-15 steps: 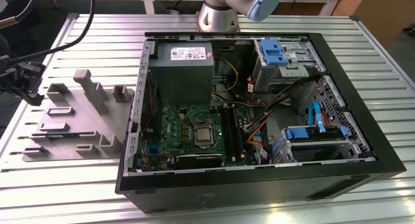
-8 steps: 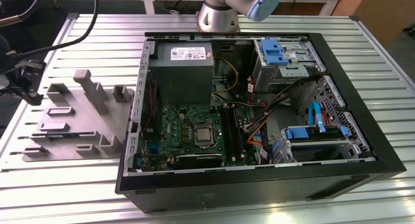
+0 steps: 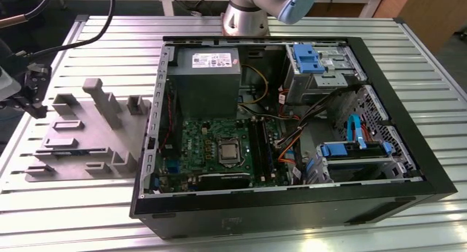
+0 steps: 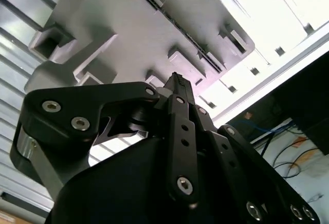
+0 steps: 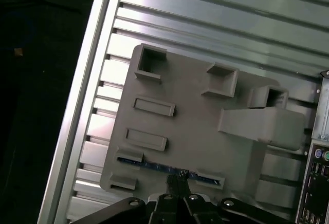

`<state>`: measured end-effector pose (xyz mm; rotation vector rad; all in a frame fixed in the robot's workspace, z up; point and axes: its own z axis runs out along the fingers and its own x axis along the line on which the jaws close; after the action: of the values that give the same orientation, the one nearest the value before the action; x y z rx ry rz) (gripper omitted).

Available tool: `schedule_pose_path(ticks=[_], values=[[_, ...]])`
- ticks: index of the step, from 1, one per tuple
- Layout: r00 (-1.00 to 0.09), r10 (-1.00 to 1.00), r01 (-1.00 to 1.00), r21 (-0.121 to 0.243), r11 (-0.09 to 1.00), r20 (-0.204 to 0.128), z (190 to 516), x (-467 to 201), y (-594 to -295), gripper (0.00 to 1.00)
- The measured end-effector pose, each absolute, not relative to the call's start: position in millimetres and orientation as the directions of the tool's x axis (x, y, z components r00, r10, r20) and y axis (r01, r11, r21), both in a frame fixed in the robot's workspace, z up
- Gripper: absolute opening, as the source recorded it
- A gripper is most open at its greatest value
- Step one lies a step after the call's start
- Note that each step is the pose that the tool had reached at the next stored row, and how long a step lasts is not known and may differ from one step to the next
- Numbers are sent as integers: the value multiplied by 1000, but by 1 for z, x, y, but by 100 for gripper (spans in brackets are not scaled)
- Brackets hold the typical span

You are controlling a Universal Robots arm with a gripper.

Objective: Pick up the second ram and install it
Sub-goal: 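Pick up the second ram and move it above second insertion slot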

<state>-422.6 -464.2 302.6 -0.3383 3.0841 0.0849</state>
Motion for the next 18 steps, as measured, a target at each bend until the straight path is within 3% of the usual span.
schedule_pose_path(ticks=[18], values=[[-854,-518,-520,50,853,-44,302,-423,-464,11]])
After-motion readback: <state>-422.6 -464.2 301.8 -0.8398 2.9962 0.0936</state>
